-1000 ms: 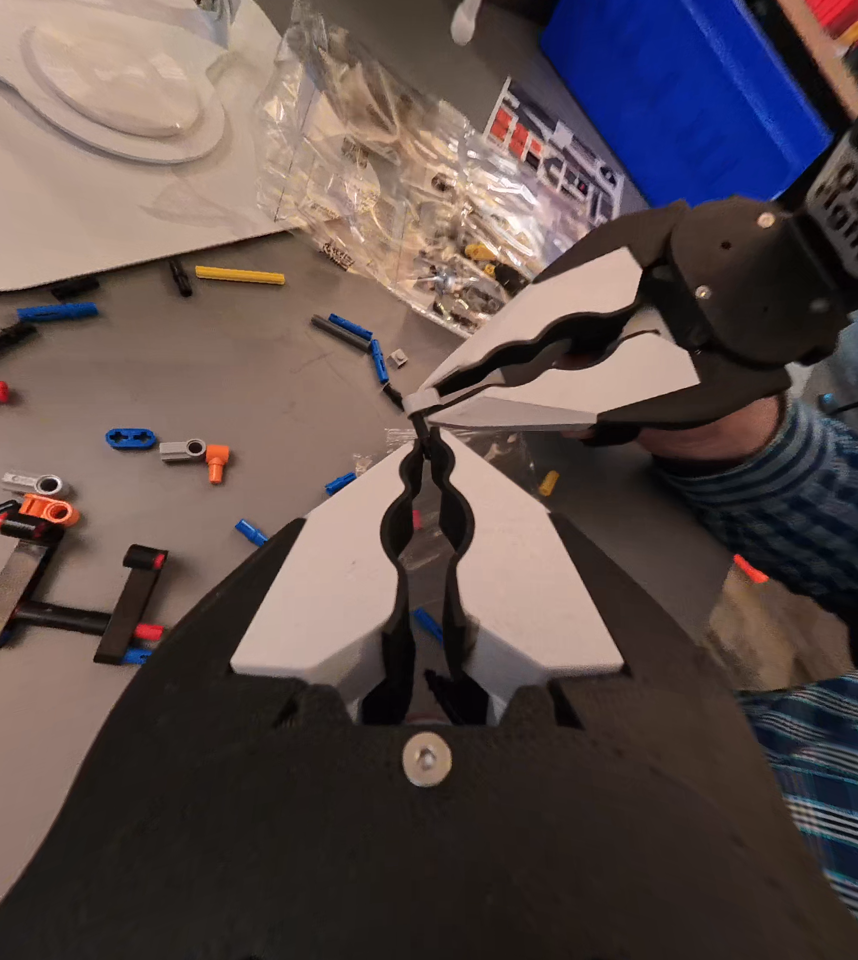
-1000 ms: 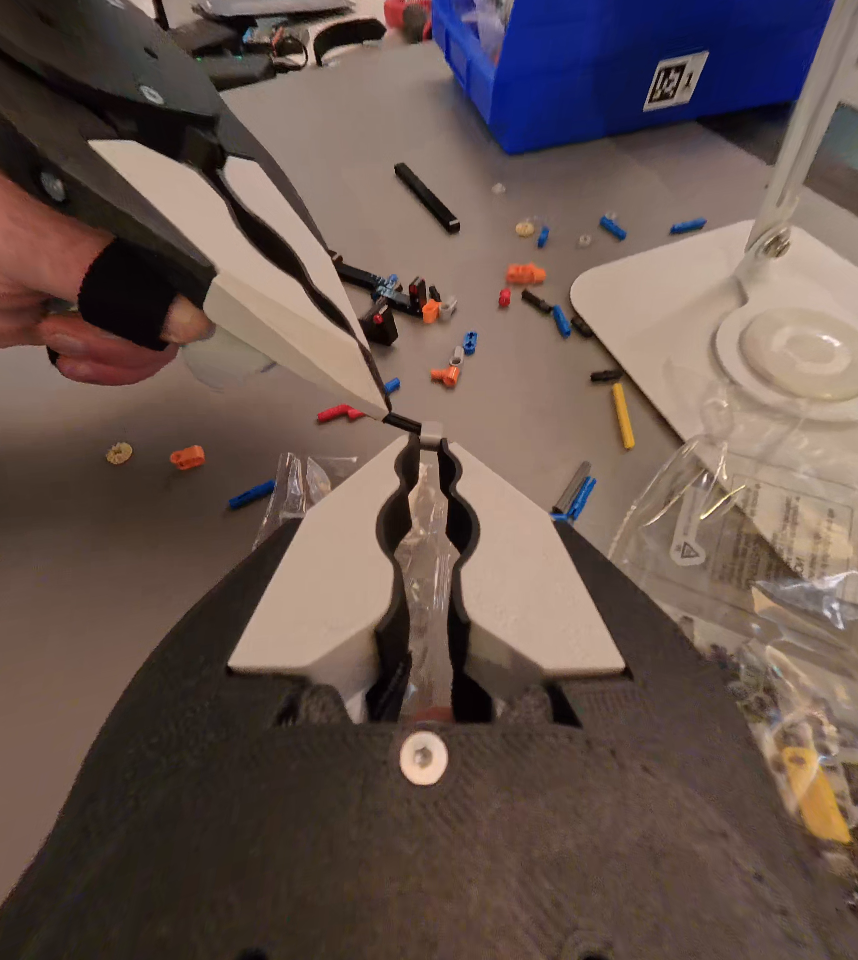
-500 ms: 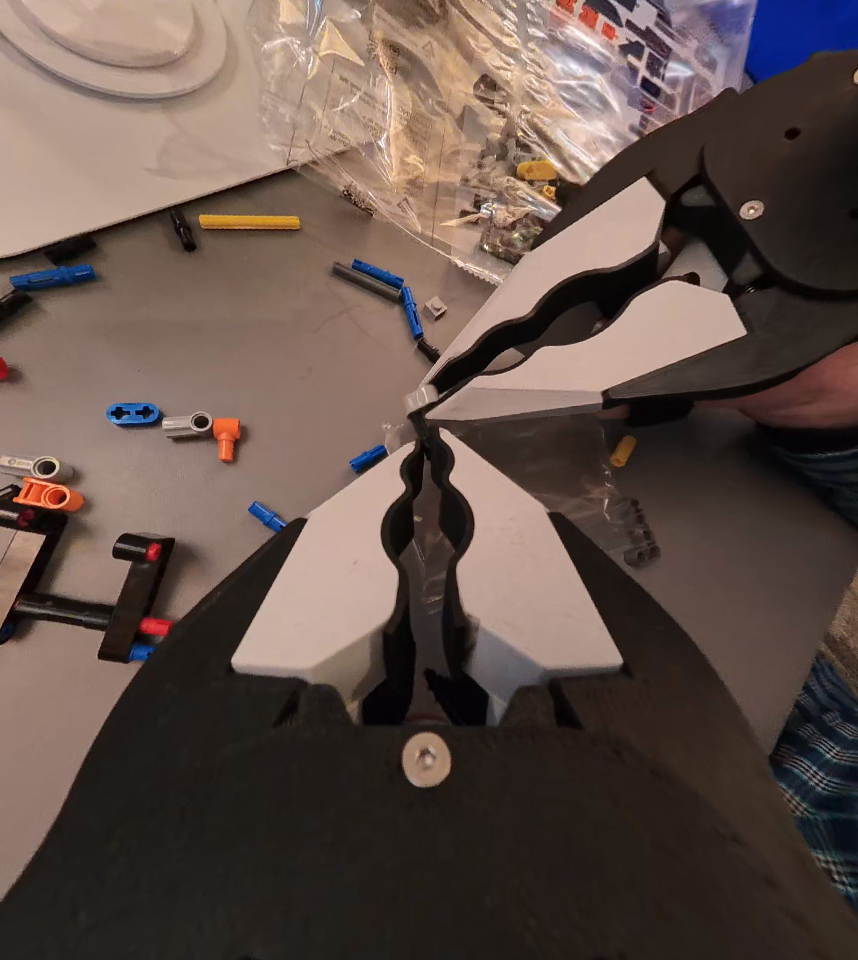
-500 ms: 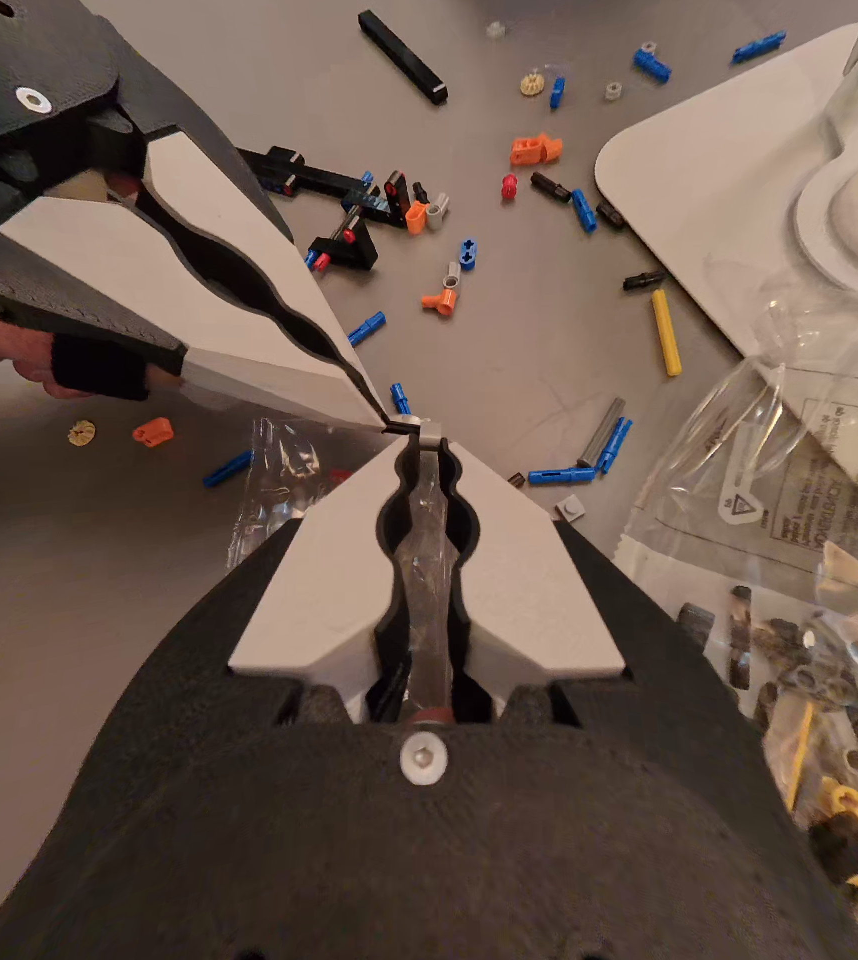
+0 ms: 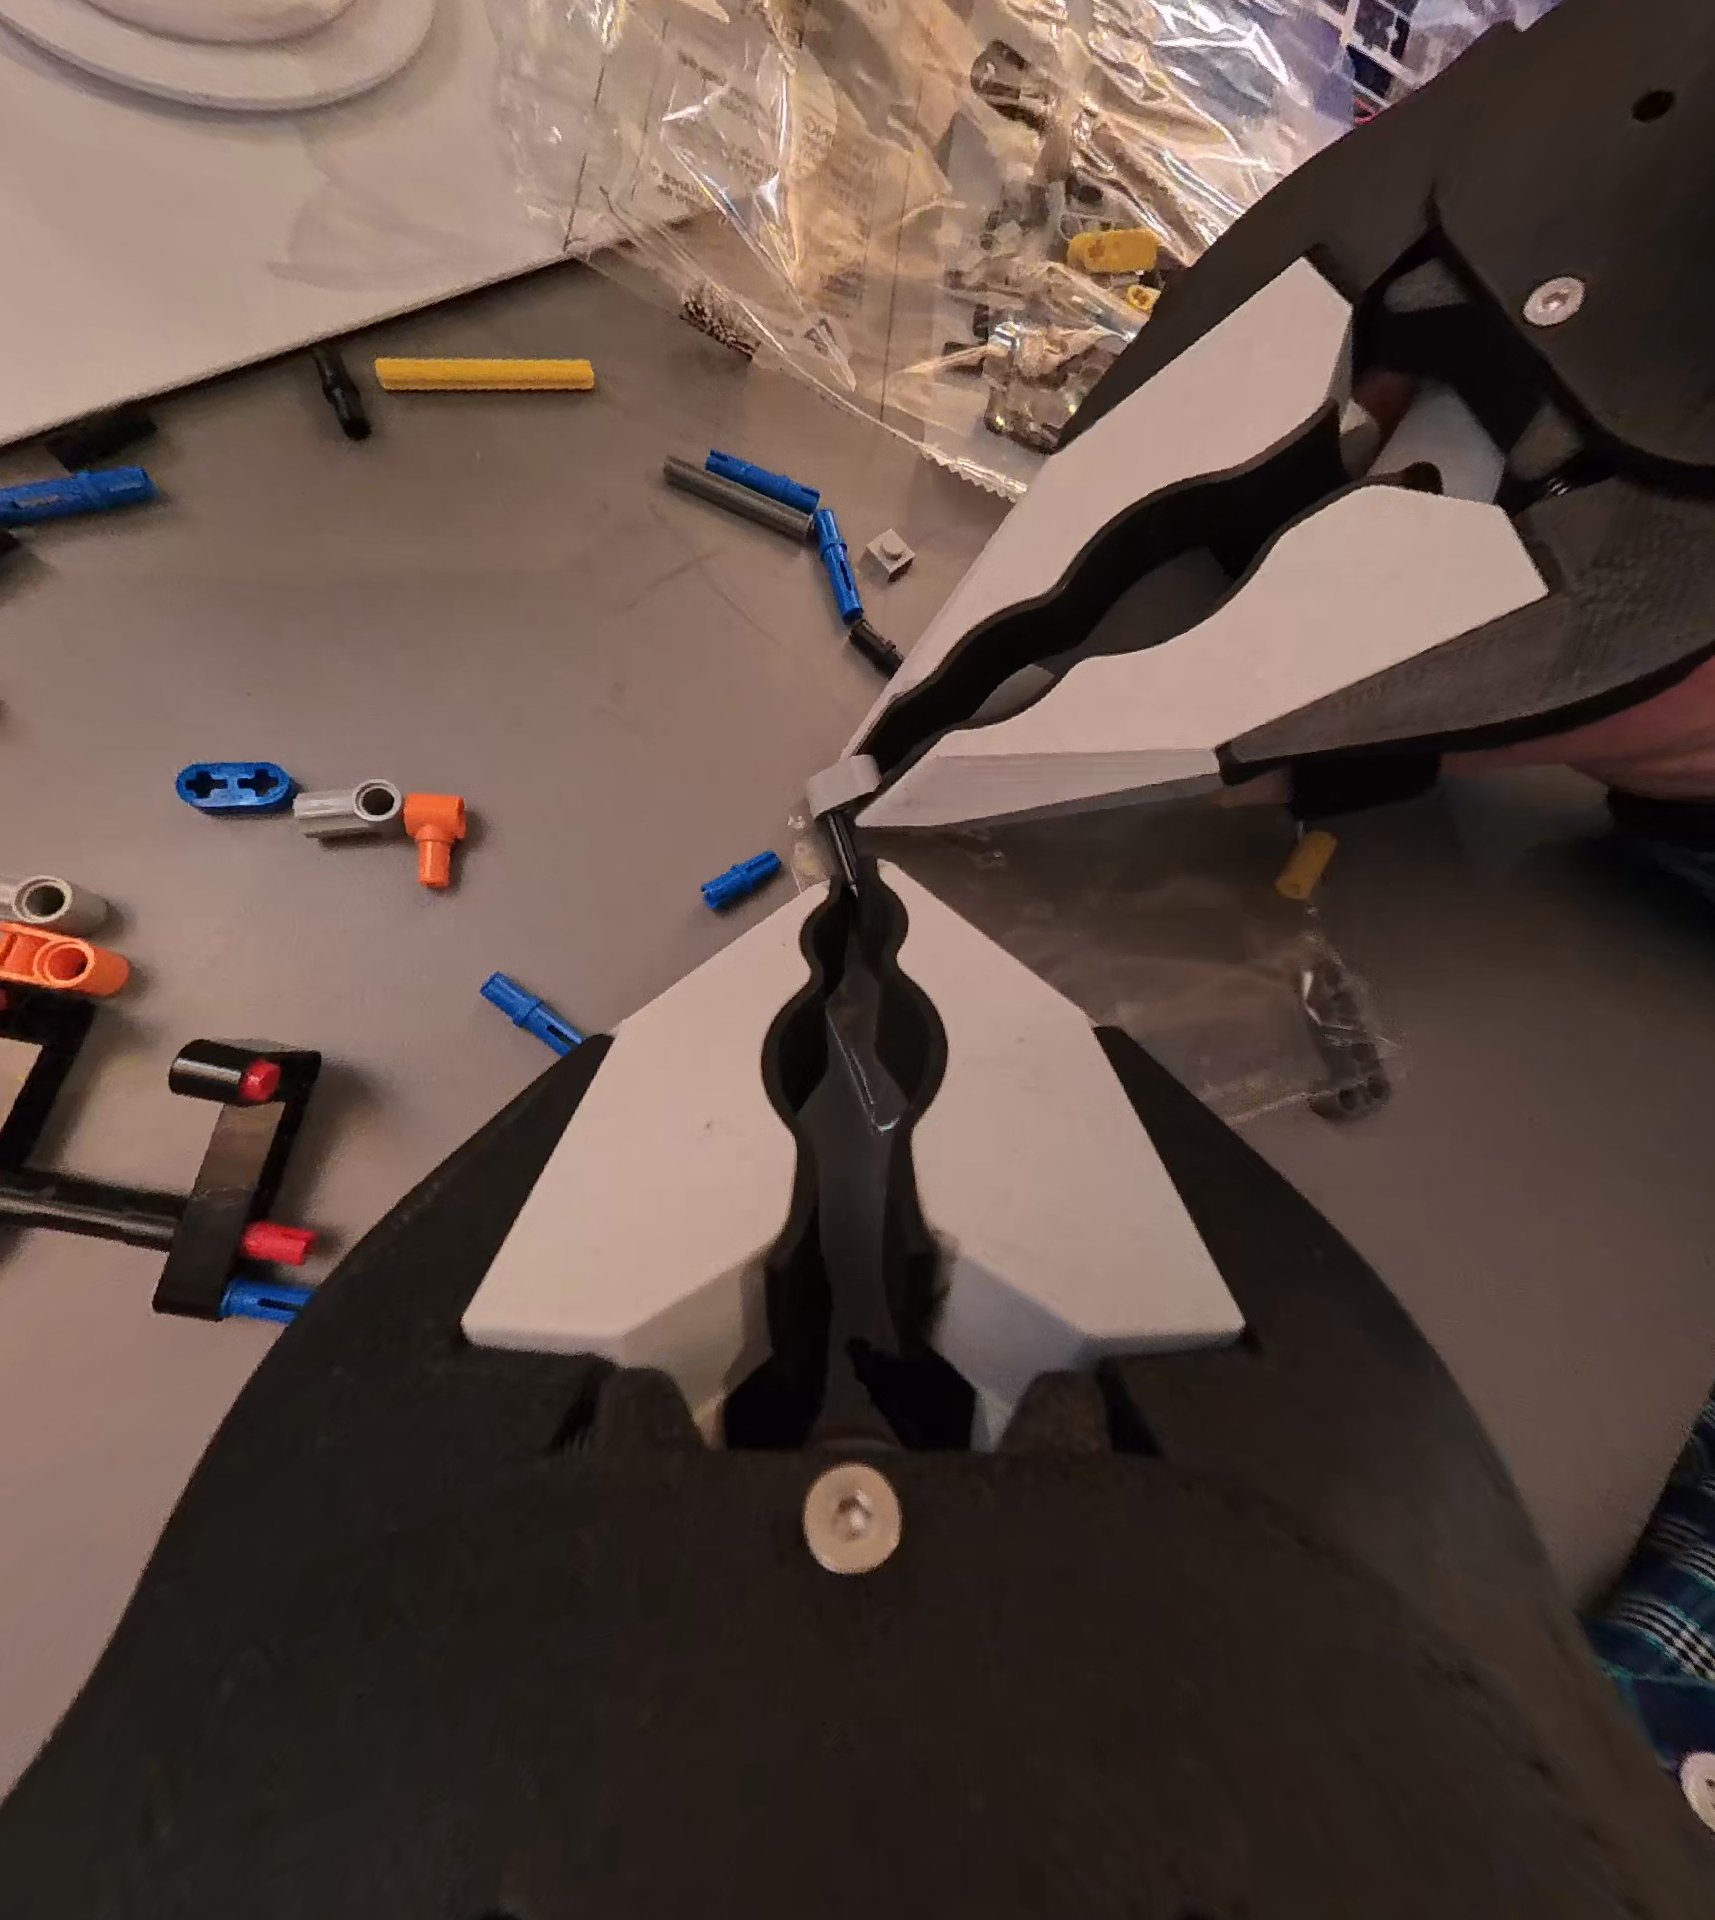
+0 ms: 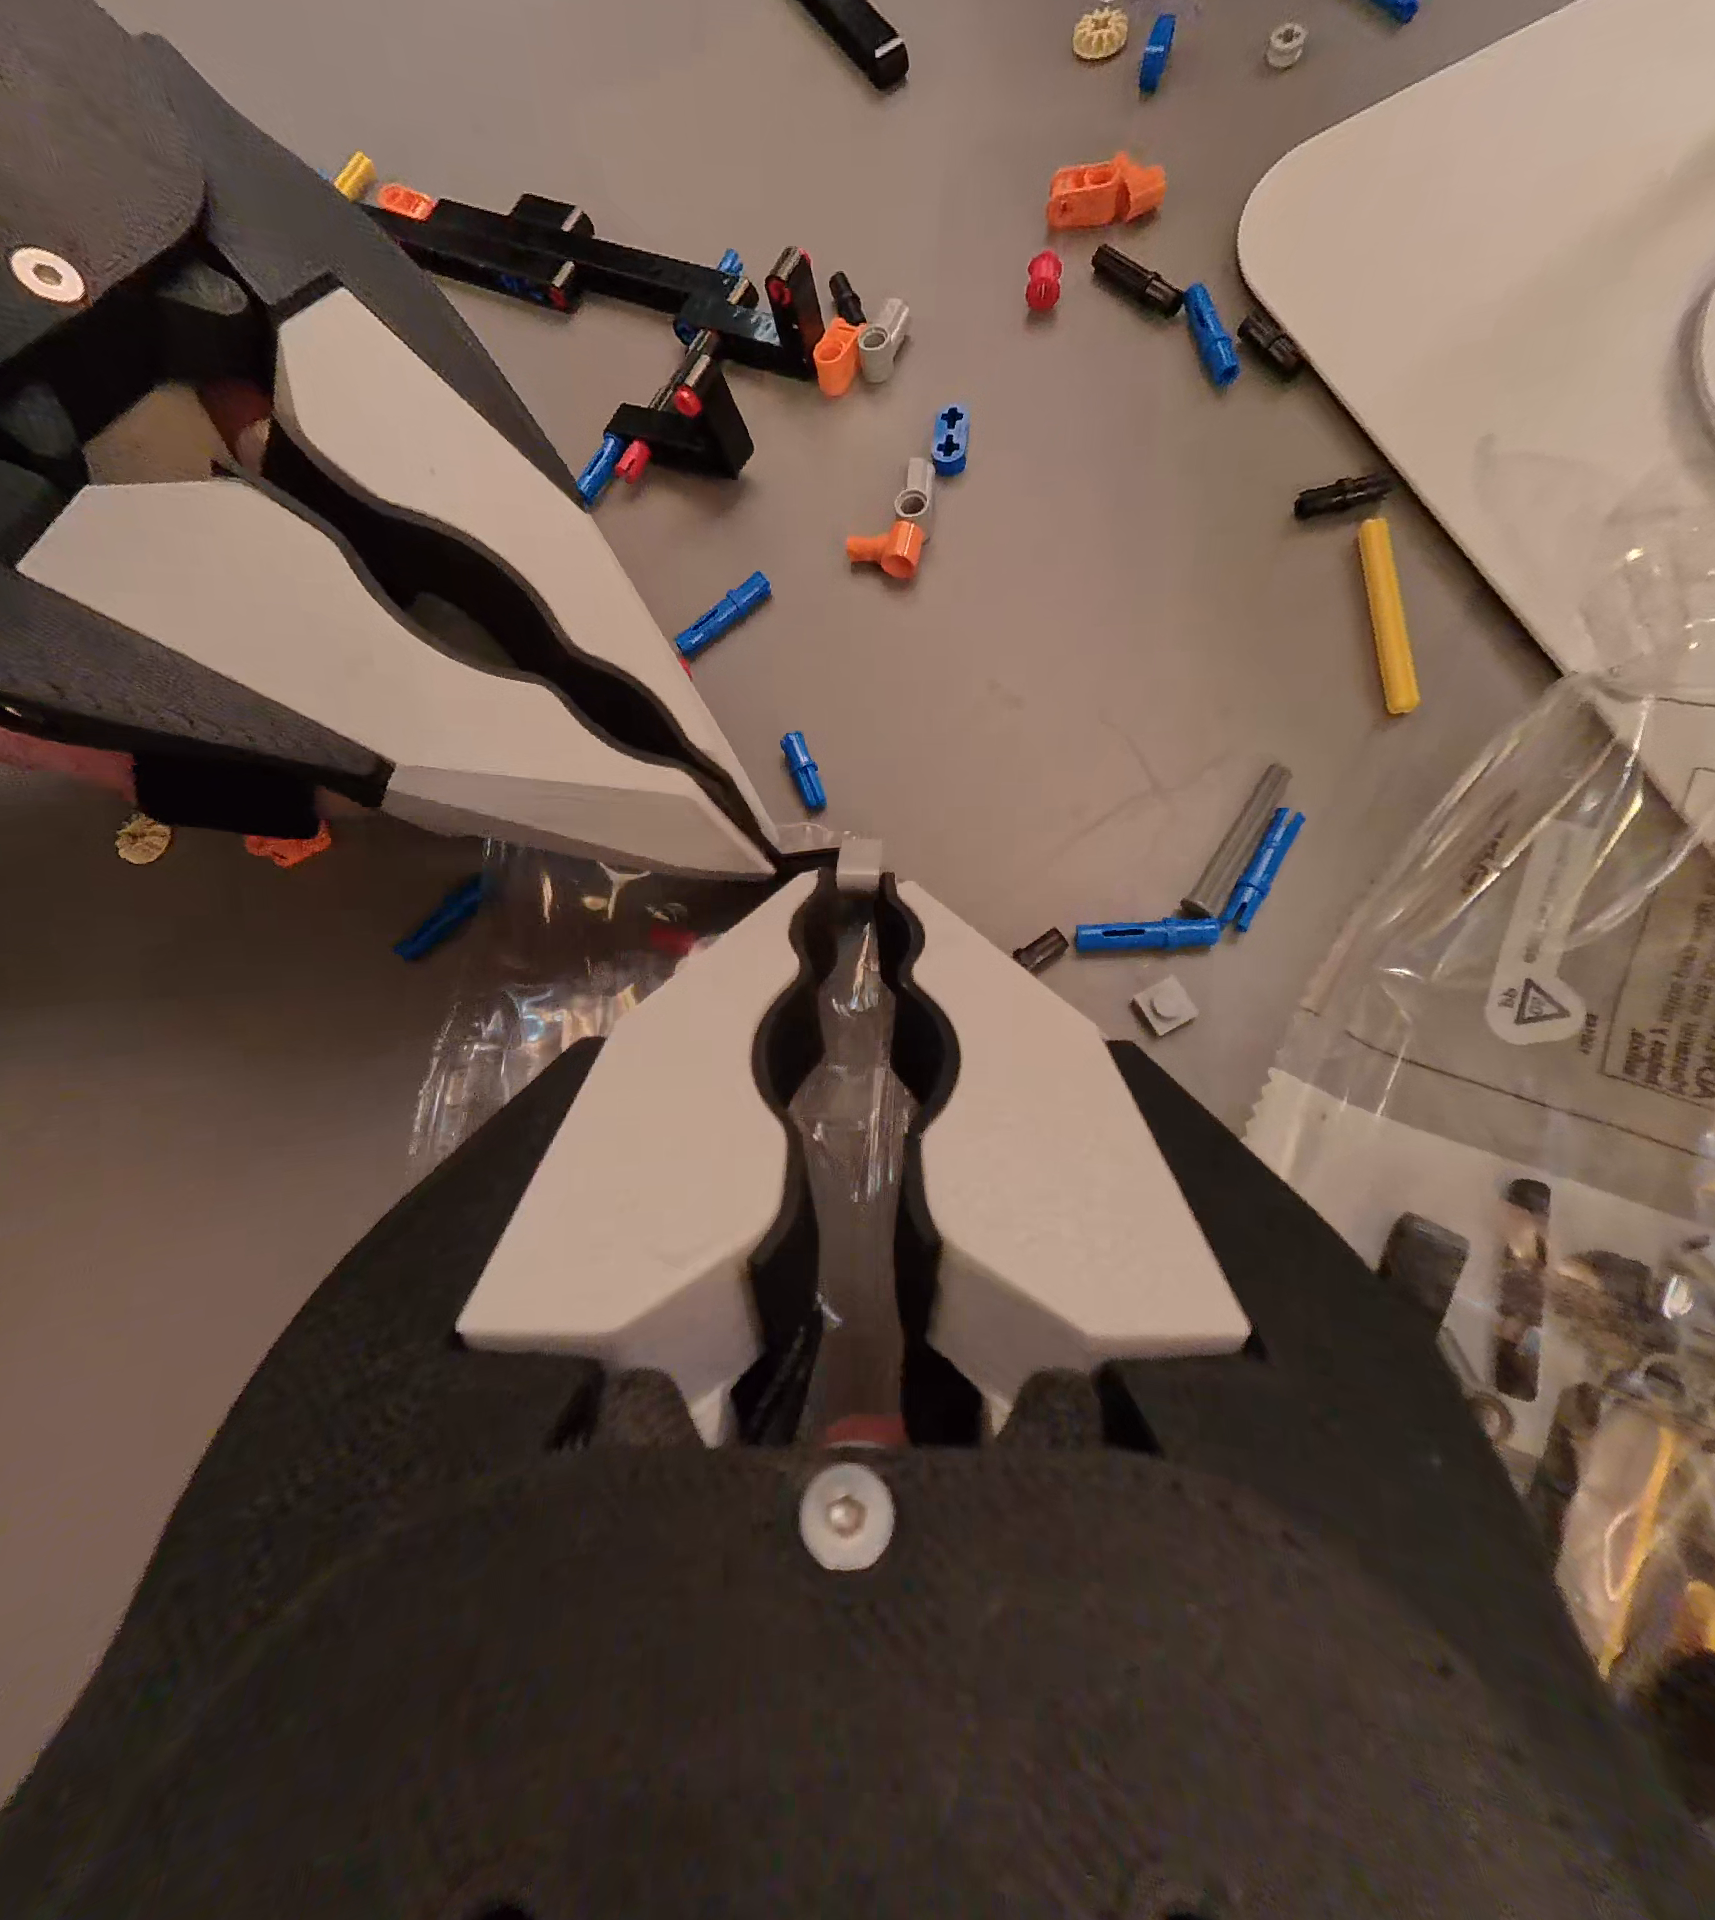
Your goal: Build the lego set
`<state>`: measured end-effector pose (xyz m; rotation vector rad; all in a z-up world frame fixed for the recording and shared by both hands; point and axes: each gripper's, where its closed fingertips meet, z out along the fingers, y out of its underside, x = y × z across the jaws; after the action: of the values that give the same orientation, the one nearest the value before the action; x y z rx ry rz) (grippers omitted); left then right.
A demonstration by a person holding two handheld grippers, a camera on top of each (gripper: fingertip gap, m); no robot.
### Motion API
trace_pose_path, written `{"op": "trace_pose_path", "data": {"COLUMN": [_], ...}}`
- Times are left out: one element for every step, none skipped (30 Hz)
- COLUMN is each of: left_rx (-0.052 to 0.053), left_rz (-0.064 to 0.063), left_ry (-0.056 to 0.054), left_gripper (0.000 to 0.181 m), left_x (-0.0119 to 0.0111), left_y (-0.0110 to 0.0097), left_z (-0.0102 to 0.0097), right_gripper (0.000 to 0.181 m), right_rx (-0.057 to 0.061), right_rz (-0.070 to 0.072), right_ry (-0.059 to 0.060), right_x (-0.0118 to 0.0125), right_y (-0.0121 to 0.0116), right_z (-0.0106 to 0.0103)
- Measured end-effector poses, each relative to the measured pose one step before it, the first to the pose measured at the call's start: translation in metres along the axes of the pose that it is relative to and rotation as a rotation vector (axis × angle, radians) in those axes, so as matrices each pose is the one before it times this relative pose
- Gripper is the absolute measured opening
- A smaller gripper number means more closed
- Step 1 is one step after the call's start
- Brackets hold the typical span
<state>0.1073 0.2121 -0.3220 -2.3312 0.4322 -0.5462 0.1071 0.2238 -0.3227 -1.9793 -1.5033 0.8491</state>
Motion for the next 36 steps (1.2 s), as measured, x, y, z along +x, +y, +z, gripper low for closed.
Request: {"op": "trace_pose_path", "data": {"left_rx": [0.0016, 0.0008, 0.0001, -0.0025, -0.0013, -0.0013, 0.0004, 0.0012, 0.0019, 0.0023, -0.0012, 0.001, 0.0002, -0.0004, 0.0002, 0.001, 0.0005, 0.0013, 0.0013, 0.0011, 0.0026, 0.011, -0.0026, -0.0025, 0.0015, 0.0012, -0.0006, 0.0009, 0.0005, 0.0031, 0.017, 0.0286, 0.0209, 0.009, 0.0105, 0.0041], "left_rz": [-0.0043, -0.0011, 0.0006, 0.0019, 0.0012, 0.0013, 0.0003, -0.0007, -0.0009, -0.0016, -0.0015, -0.0041, -0.0038, -0.0009, -0.0006, -0.003, -0.0041, -0.0021, -0.0011, -0.0013, -0.0023, -0.0068, -0.0037, 0.0042, 0.0013, 0.0006, 0.0005, 0.0001, 0.003, 0.0041, 0.003, -0.0003, 0.0031, 0.0097, 0.019, 0.0179], "left_ry": [0.0023, 0.0007, 0.0007, 0.0001, -0.0007, -0.0007, -0.0011, -0.0017, -0.0001, 0.001, 0.0039, 0.0037, 0.0017, 0.001, 0.0003, 0.0005, 0.0027, -0.0001, -0.0011, 0.0006, 0.0035, 0.0068, 0.0037, 0.0002, -0.0017, -0.0025, -0.0001, 0.0013, -0.0011, -0.002, 0.0006, 0.0058, 0.0134, 0.0074, 0.0127, 0.0114], "left_gripper": [0.0, 0.0, 0.0, 0.0, 0.0, 0.0, 0.0, 0.0, 0.0, 0.0, 0.0, 0.0, 0.0, 0.0, 0.0, 0.0, 0.0, 0.0, 0.0, 0.0, 0.0, 0.0, 0.0, 0.0, 0.0, 0.0, 0.0, 0.0, 0.0, 0.0, 0.0, 0.0, 0.0, 0.0, 0.0, 0.0], "left_x": [-0.00019, -0.00019, 0.0, 0.00019, 0.00007, 0.0, -0.00004, -0.0002, -0.0002, -0.00008, 0.00024, -0.00004, -0.00015, 0.0, 0.0, -0.00024, -0.00012, -0.00029, -0.00026, -0.00015, 0.00013, 0.00019, 0.00002, 0.00038, -0.00003, -0.0002, 0.0, 0.00013, 0.00022, 0.00019, 0.0005, 0.00075, 0.00183, 0.00123, 0.00225, 0.00192], "left_y": [0.00003, -0.0002, 0.00012, 0.00041, 0.00019, 0.00013, 0.0, -0.00015, -0.00008, -0.00012, 0.00007, -0.00016, 0.00005, 0.0, -0.00001, -0.00021, -0.00005, -0.00014, -0.00014, -0.00011, -0.00043, -0.00162, 0.00033, 0.00033, -0.00016, -0.00026, 0.00001, -0.00004, 0.00001, -0.00056, -0.00239, -0.0044, -0.00444, -0.00356, -0.00364, -0.00241], "left_z": [-0.00003, -0.00015, 0.00014, 0.00033, 0.00029, 0.00018, 0.00002, -0.00009, 0.0, -0.00002, 0.0, -0.0001, -0.00004, 0.0001, -0.00004, -0.00007, -0.00002, 0.00001, -0.00018, 0.00004, -0.00013, -0.00032, 0.00027, 0.00031, 0.00003, 0.00012, 0.00006, -0.00005, 0.00006, -0.00007, -0.00101, -0.00224, -0.00273, -0.00278, -0.00274, -0.00256], "right_gripper": [0.005, 0.005, 0.005, 0.005, 0.005, 0.005, 0.005, 0.005, 0.005, 0.005, 0.005, 0.005, 0.005, 0.005, 0.005, 0.005, 0.005, 0.005, 0.005, 0.005, 0.005, 0.005, 0.005, 0.004, 0.005, 0.005, 0.005, 0.005, 0.005, 0.005, 0.005, 0.005, 0.005, 0.005, 0.005, 0.005], "right_rx": [-0.0001, -0.0001, -0.0003, -0.0008, -0.0004, -0.0002, -0.0002, -0.0006, -0.0007, -0.0009, -0.001, -0.0005, -0.0009, -0.0009, -0.0009, -0.0006, -0.0006, 0.0, -0.0006, -0.0004, 0.0004, 0.0008, -0.0006, 0.0007, 0.0002, -0.0006, -0.0003, 0.0014, 0.0028, 0.0066, 0.0157, 0.0211, 0.015, 0.0058, 0.0095, 0.0127], "right_rz": [0.0, -0.0015, -0.0018, -0.0016, -0.001, -0.0015, -0.0024, -0.0058, -0.0094, -0.0132, -0.0136, -0.0139, -0.013, -0.0096, -0.0068, -0.0096, -0.0135, -0.0198, -0.0157, -0.0108, -0.0157, -0.0162, -0.0091, -0.0035, 0.0037, -0.0003, -0.0039, 0.0022, 0.004, 0.0072, 0.015, 0.0234, 0.0189, 0.0034, 0.0024, 0.0045], "right_ry": [-0.0005, 0.0005, 0.0002, -0.0006, -0.0005, 0.0004, 0.0005, 0.0004, 0.0026, 0.0059, 0.0048, 0.0039, 0.0056, 0.0031, -0.0015, -0.0015, 0.0039, 0.0095, 0.0069, 0.0025, -0.0019, -0.0074, 0.0044, 0.0016, 0.0, 0.0023, 0.0022, -0.0016, 0.0006, 0.0005, -0.0035, -0.0057, 0.0007, 0.0075, 0.0022, -0.0035], "right_x": [-0.00005, -0.00002, 0.00005, -0.00006, 0.0, -0.00003, 0.00003, 0.00003, 0.00008, 0.00002, -0.00009, 0.00001, 0.00007, -0.00012, 0.00006, 0.00003, 0.00007, 0.00006, -0.00015, -0.00021, -0.00088, -0.00214, 0.00014, 0.00028, 0.00025, 0.00012, -0.00002, 0.00004, 0.00053, 0.00064, 0.00117, 0.0019, 0.00276, 0.00271, 0.00118, -0.0001], "right_y": [0.00009, 0.00006, 0.0, 0.00014, 0.00005, 0.00008, 0.00001, 0.00005, 0.00004, 0.00017, 0.00023, 0.00016, 0.00015, 0.00007, 0.0001, -0.00005, 0.00001, -0.00013, 0.00006, 0.00005, -0.00011, -0.00035, 0.00001, -0.00002, -0.00005, -0.00005, 0.00001, -0.00015, -0.00037, -0.00087, -0.002, -0.00263, -0.00164, -0.00035, -0.00127, -0.00248], "right_z": [0.00006, -0.00001, 0.00005, -0.00006, -0.00003, -0.00002, 0.00005, -0.00005, -0.00006, -0.00003, -0.00012, -0.00016, -0.00013, 0.00003, 0.0, 0.00001, 0.00004, 0.00022, -0.00003, 0.00003, 0.00013, 0.00021, 0.00018, -0.00003, 0.00005, 0.00009, 0.00001, -0.00009, -0.00011, -0.00046, -0.00137, -0.00235, -0.00219, -0.00139, -0.00106, -0.00149]}}
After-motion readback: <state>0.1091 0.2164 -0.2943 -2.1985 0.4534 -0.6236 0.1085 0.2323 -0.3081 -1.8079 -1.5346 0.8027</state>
